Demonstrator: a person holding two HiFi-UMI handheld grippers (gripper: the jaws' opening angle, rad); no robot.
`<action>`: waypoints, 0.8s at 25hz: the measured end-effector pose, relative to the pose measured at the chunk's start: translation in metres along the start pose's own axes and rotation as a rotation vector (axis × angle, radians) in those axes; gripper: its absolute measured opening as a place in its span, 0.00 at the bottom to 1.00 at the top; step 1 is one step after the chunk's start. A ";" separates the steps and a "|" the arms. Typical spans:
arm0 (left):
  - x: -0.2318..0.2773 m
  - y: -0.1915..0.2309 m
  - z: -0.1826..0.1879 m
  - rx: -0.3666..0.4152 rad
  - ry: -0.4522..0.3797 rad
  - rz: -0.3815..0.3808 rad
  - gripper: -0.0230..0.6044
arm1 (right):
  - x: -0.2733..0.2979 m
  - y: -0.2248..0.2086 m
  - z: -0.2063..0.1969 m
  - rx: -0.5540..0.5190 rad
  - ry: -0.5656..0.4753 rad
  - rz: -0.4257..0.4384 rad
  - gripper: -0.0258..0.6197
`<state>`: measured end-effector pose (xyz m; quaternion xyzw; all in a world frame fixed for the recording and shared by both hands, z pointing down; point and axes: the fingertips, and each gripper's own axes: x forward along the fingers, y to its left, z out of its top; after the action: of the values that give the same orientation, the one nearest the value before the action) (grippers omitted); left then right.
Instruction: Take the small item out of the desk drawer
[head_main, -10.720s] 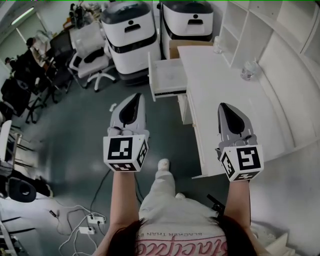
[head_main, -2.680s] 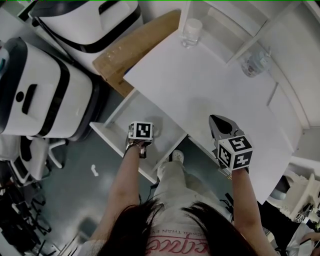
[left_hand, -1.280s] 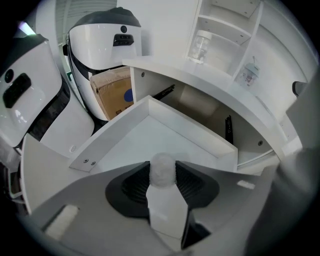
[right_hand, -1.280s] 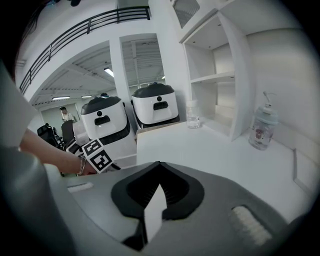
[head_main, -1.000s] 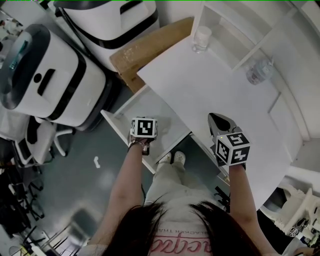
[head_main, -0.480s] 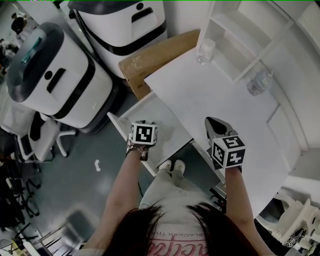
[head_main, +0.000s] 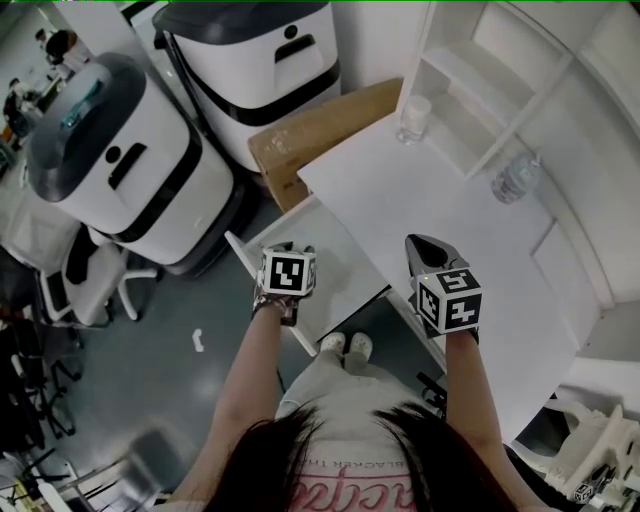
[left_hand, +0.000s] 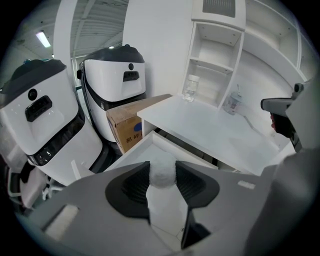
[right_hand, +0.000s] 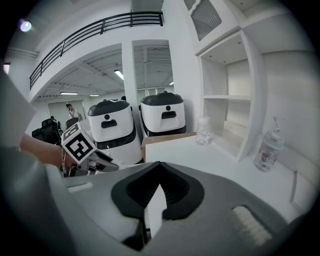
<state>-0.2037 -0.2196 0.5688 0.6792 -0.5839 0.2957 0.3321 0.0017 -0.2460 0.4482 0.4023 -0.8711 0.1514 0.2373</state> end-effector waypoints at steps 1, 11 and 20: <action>-0.003 0.000 0.003 -0.005 -0.011 -0.004 0.31 | -0.001 0.001 0.002 0.000 -0.006 -0.002 0.04; -0.039 -0.007 0.034 0.014 -0.122 -0.014 0.31 | -0.014 0.009 0.028 -0.068 -0.060 -0.040 0.04; -0.076 -0.006 0.065 0.057 -0.244 -0.006 0.31 | -0.028 0.024 0.056 -0.073 -0.139 -0.034 0.04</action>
<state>-0.2076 -0.2255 0.4689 0.7209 -0.6096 0.2261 0.2399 -0.0172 -0.2388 0.3845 0.4176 -0.8835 0.0872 0.1934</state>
